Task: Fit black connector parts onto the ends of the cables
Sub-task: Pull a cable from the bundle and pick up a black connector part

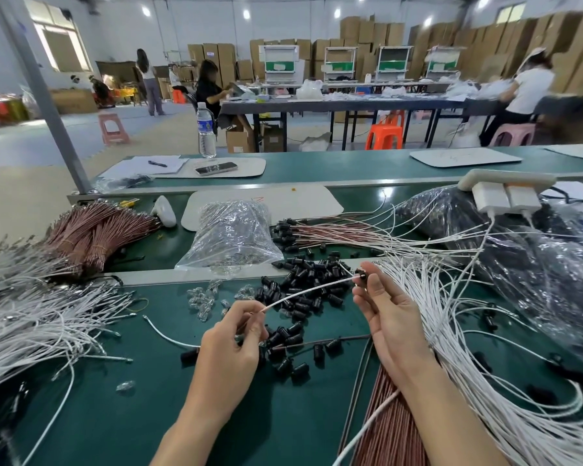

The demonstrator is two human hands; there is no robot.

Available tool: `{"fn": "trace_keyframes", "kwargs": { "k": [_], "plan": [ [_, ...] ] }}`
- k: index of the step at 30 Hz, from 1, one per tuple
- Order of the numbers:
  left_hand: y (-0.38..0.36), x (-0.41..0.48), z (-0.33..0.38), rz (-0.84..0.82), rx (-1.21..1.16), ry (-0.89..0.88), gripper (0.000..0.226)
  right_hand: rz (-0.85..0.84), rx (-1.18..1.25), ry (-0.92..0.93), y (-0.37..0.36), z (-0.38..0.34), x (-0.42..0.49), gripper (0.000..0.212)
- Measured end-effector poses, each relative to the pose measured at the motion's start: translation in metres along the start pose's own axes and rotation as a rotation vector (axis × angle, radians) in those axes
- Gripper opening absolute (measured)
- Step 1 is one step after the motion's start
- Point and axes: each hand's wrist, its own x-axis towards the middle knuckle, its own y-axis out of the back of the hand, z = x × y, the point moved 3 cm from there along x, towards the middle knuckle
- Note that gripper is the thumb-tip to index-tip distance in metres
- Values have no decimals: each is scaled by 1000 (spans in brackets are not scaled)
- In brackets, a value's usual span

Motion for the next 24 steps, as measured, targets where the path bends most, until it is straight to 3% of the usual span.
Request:
{"fn": "trace_keyframes", "kwargs": {
  "k": [10, 15, 24],
  "plan": [
    [0, -2, -3, -35, 117, 1, 10, -52, 154, -39, 0, -5, -3, 53],
    [1, -3, 3, -63, 164, -27, 16, -107, 234, -127, -3, -4, -8, 55],
    [1, -7, 18, -49, 293, -124, 12, -202, 157, -190, -22, 6, -20, 53]
  ]
}}
